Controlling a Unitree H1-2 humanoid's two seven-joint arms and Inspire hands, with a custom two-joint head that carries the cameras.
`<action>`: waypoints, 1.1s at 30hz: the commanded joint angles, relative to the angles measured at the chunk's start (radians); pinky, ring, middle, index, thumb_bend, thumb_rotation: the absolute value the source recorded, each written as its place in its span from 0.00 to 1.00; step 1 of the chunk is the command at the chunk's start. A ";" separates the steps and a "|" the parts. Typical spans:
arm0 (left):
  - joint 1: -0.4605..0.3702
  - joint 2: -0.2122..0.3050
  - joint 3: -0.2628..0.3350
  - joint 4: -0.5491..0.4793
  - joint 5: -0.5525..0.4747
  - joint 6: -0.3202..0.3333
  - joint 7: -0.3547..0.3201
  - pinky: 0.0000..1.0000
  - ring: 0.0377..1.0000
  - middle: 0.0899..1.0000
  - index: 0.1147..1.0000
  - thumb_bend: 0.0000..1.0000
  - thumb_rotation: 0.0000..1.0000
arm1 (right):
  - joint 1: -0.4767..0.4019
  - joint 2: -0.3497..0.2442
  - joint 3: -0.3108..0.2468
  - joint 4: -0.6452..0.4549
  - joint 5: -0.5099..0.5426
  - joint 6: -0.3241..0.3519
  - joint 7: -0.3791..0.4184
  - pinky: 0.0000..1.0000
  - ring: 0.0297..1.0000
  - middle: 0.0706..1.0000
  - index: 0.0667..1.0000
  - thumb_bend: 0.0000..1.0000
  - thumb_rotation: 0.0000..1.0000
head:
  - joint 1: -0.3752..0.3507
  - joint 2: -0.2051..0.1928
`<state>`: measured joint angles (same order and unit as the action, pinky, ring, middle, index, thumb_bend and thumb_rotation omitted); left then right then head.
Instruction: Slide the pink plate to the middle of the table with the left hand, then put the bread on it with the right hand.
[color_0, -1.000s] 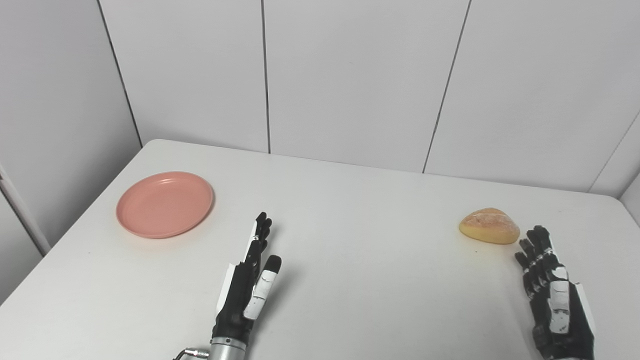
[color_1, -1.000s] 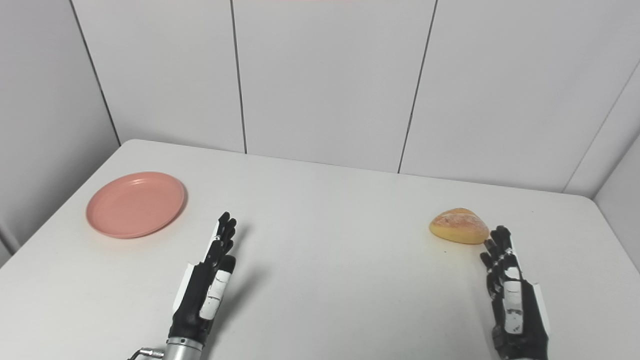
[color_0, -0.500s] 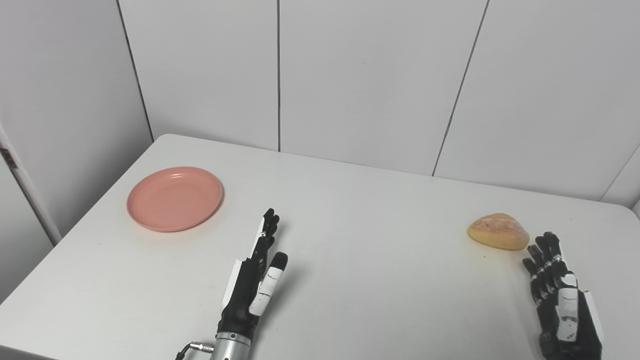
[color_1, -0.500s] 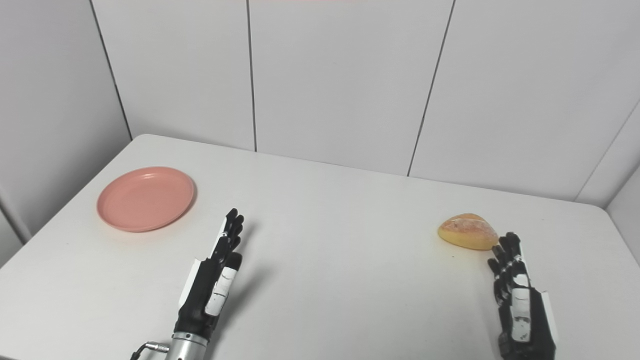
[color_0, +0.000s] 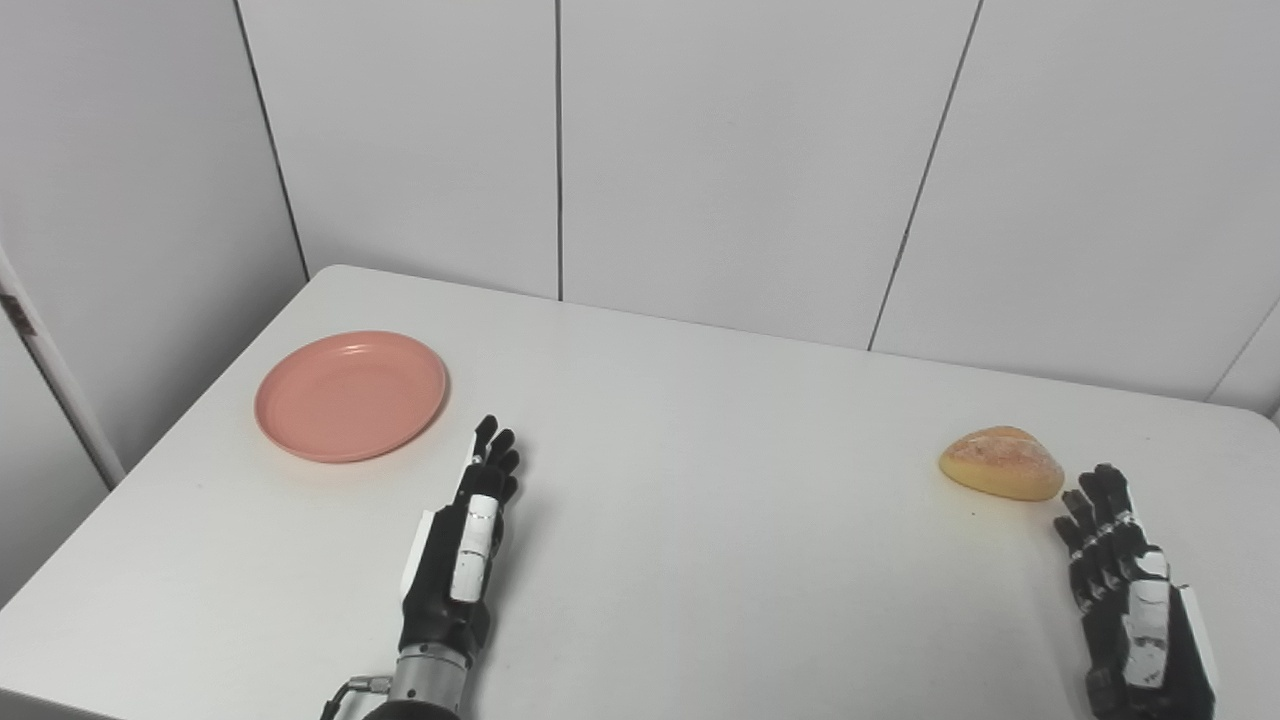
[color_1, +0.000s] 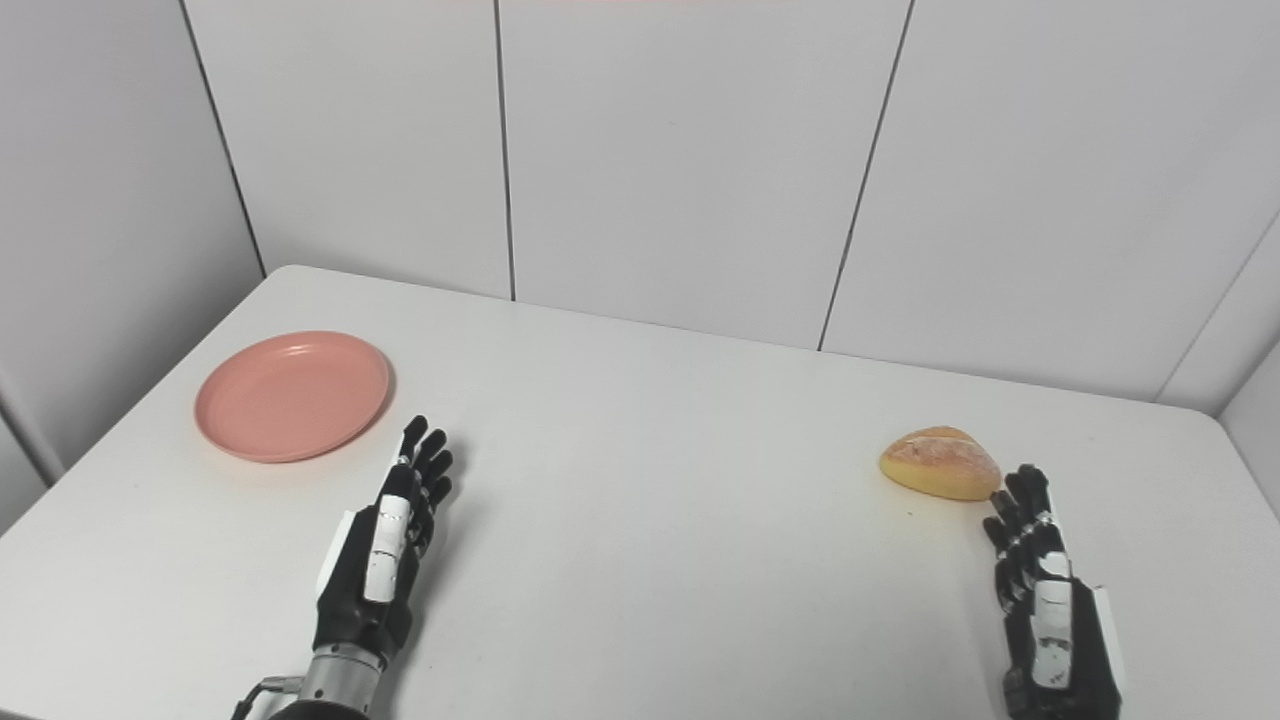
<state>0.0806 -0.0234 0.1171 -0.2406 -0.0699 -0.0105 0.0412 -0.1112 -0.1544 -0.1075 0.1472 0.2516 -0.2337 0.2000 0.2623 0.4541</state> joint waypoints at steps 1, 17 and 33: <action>-0.016 0.058 0.022 -0.038 -0.034 0.017 -0.016 1.00 0.97 0.99 1.00 0.89 0.98 | 0.073 0.007 -0.002 0.077 0.003 -0.020 0.008 1.00 0.98 0.98 0.97 0.85 1.00 | 0.000 0.000; -0.196 0.294 0.154 0.044 -0.211 0.007 -0.111 1.00 0.96 0.96 1.00 0.96 0.93 | 0.068 0.015 -0.004 0.080 -0.011 -0.011 0.002 1.00 0.98 0.98 0.96 0.85 1.00 | 0.001 -0.001; -0.355 0.507 0.264 0.260 -0.225 -0.094 -0.160 0.97 0.92 0.97 0.97 1.00 0.89 | 0.065 0.026 -0.003 0.081 -0.001 -0.001 0.005 1.00 0.98 0.97 0.95 0.84 1.00 | -0.004 -0.003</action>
<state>-0.2169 0.4396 0.3683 0.0104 -0.3030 -0.0379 -0.1052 -0.1048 -0.1545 -0.1182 0.1557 0.2380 -0.2333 0.1993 0.2592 0.4510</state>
